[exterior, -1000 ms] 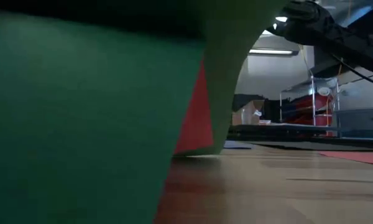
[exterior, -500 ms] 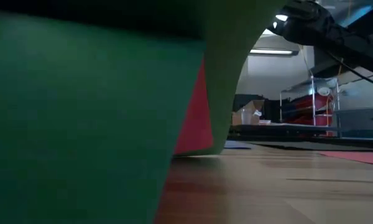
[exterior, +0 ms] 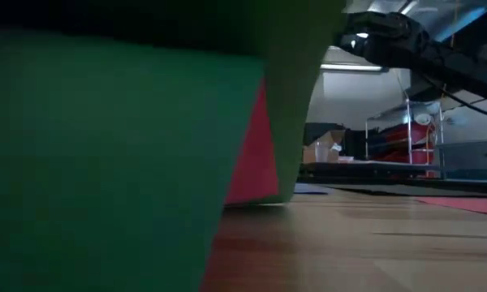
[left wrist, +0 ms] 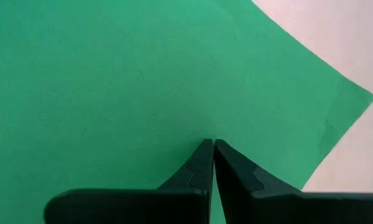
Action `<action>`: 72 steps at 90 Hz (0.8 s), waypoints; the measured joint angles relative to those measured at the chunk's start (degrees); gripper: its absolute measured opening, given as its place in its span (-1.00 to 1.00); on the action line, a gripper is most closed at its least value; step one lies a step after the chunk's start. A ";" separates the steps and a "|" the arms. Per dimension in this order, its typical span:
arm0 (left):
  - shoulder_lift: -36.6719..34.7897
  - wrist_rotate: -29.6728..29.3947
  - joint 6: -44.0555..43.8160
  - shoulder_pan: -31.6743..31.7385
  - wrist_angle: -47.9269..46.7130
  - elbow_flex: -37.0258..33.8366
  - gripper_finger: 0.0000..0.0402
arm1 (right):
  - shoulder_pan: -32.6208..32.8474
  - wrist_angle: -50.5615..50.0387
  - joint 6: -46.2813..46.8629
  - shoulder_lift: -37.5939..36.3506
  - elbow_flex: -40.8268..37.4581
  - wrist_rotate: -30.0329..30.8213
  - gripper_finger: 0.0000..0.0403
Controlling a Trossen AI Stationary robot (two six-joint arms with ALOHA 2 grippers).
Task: Organize paper
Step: Move the pink paper to the top left of the table
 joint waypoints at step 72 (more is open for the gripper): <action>-6.70 -2.50 11.03 3.90 -5.18 3.10 -1.00 | 1.95 1.23 2.07 -7.80 -0.02 4.36 -1.00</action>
